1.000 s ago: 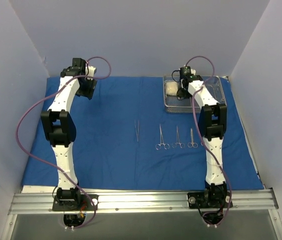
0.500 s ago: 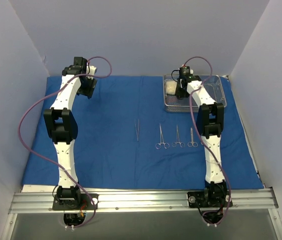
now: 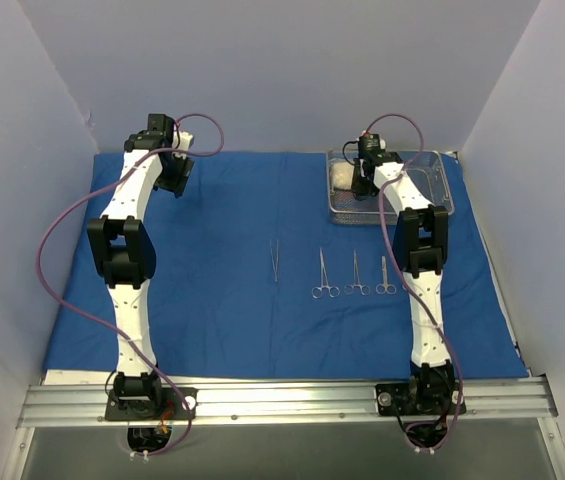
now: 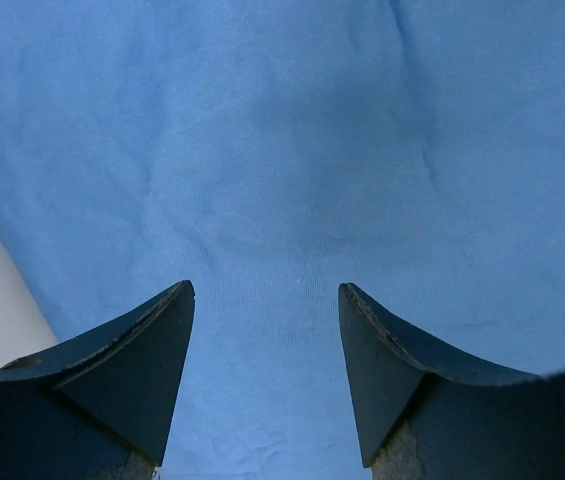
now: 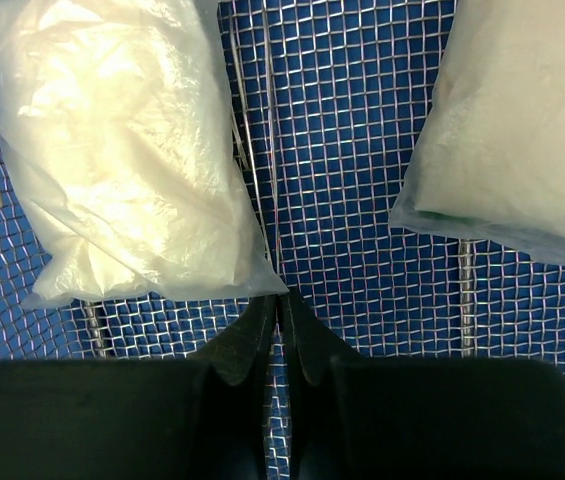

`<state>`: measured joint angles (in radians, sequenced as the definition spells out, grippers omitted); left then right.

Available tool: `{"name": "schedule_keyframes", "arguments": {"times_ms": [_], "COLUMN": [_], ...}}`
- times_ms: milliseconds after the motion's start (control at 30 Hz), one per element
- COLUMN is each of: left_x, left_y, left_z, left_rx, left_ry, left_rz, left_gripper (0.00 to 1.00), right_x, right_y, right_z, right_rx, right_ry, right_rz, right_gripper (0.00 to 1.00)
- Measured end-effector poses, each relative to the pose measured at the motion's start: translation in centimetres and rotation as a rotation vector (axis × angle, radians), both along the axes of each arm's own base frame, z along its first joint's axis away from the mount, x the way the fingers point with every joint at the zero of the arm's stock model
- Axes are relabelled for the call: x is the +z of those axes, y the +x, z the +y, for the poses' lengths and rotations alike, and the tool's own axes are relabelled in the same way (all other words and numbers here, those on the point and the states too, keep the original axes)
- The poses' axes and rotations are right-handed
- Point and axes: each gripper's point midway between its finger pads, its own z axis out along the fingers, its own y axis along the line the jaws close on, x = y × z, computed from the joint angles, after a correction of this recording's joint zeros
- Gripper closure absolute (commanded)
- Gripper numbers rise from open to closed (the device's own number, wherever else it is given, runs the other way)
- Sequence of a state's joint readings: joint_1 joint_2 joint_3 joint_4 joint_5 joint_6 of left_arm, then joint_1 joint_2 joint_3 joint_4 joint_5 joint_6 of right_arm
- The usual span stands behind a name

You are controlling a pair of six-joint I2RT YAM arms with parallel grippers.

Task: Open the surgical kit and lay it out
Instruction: Pick up the medical item from the container, then place the medical item in the surgical kit.

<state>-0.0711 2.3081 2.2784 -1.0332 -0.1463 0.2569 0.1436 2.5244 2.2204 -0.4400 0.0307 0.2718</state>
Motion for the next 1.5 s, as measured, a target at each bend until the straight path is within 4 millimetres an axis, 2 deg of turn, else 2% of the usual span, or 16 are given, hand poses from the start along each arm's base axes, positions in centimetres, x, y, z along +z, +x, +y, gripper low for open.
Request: {"name": "schedule_keyframes", "arguments": {"times_ms": [133,233,500,600,733,800,867,1067,1133,1200,1400,1500], "left_x": [0.1,0.2,0.6,0.6,0.6,0.5,0.6,1.5,2.1,2.9,4.8,5.4], "left_y": [0.0,0.1,0.3,0.3,0.2,0.2,0.2,-0.4,-1.0,-1.8,-3.9,-4.9], "left_z": [0.0,-0.1,-0.7,-1.0,-1.1,-1.2,-1.2,-1.4,-1.4,-1.4,-1.7,-1.9], "left_rx": [-0.002,-0.005,-0.016,-0.022,-0.024,-0.022,-0.015,0.013,0.020,0.027,0.030,0.025], "left_ry": [0.000,0.000,-0.001,-0.007,-0.016,-0.020,-0.025,-0.046,-0.055,-0.063,-0.096,-0.108], "left_rz": [-0.002,-0.005,-0.015,-0.015,-0.014,-0.013,-0.013,-0.026,-0.030,-0.036,-0.084,-0.110], "left_gripper": [0.31,0.31,0.31,0.31,0.31,0.31,0.31,0.31,0.31,0.31,0.31,0.31], "right_x": [0.4,1.6,10.4,12.1,13.4,13.9,15.1,19.0,19.0,18.0,11.5,8.6], "right_y": [-0.6,-1.1,-0.7,-0.8,-1.3,-2.6,-4.2,-13.3,-17.1,-19.5,-23.7,-25.0], "right_z": [-0.2,-0.8,-2.9,-3.1,-2.7,-1.8,0.4,11.8,14.6,15.6,17.3,18.1], "right_rx": [0.010,-0.002,-0.054,-0.062,-0.050,-0.018,0.038,0.323,0.398,0.416,0.382,0.340], "right_ry": [-0.015,-0.043,-0.089,-0.092,-0.082,-0.079,-0.078,0.013,0.070,0.104,0.151,0.155], "right_rz": [0.005,0.004,-0.147,-0.178,-0.196,-0.195,-0.211,-0.301,-0.310,-0.296,-0.167,-0.101], "right_gripper": [1.00,1.00,1.00,1.00,1.00,1.00,1.00,1.00,1.00,1.00,1.00,1.00]}}
